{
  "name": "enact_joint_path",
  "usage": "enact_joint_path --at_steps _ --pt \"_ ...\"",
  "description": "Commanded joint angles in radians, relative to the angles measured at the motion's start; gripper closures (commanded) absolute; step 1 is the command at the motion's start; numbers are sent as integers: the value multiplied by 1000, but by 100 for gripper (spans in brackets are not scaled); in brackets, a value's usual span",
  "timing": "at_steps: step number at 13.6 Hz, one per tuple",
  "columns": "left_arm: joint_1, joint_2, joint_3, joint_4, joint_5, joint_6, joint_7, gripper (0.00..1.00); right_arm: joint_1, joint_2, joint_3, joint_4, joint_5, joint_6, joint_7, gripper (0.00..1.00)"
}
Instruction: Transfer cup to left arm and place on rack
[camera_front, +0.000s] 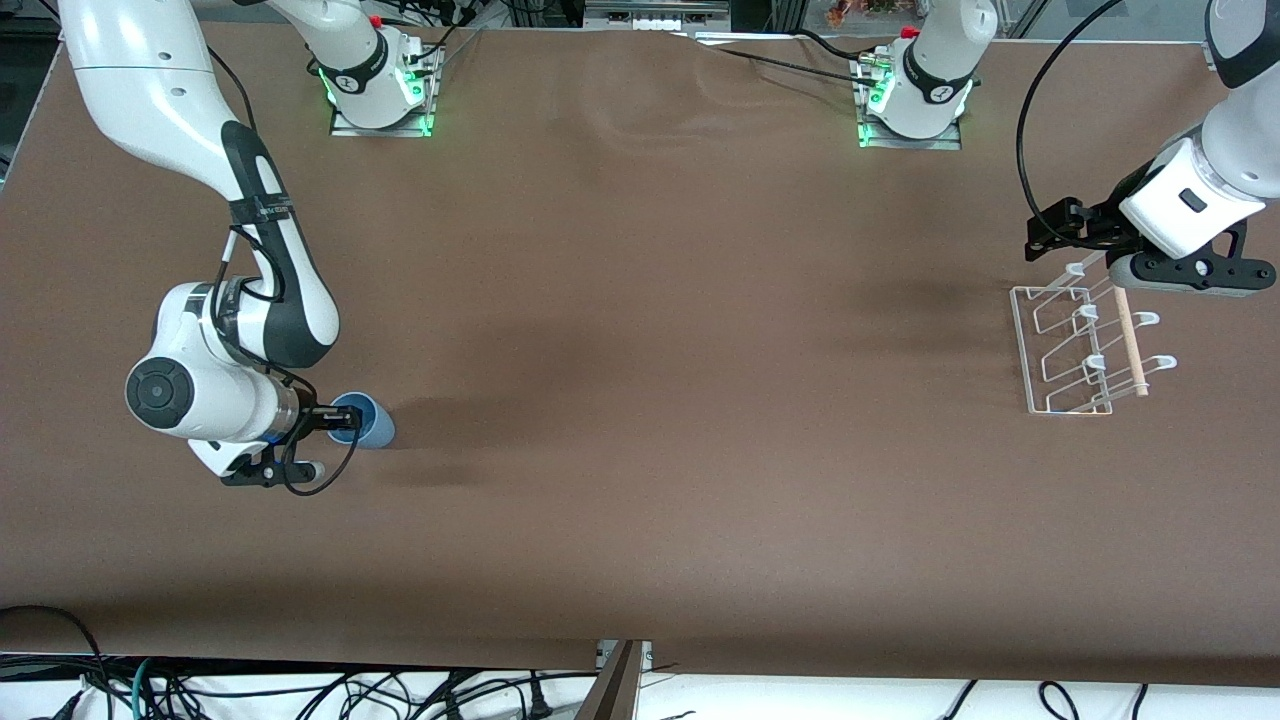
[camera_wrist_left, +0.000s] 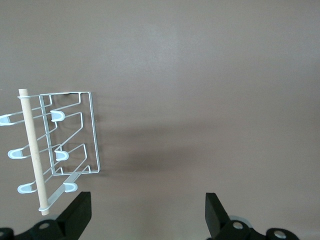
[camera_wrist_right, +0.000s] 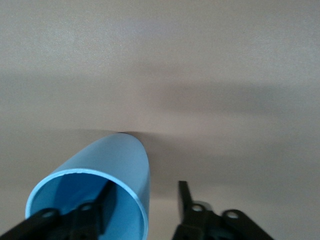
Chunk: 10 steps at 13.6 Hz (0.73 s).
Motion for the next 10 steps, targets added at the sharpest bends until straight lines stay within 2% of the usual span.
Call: enact_joint_path --at_steps 1,8,10 --pt "3 -6 -2 8 7 -15 -11 0 1 -10 3 -4 12 4 2 100" --pt "2 -8 -3 8 7 -19 -9 0 0 -17 42 54 16 -1 5 100" --pt "2 -8 -3 8 7 -19 -9 0 0 -22 69 103 73 -40 9 100"
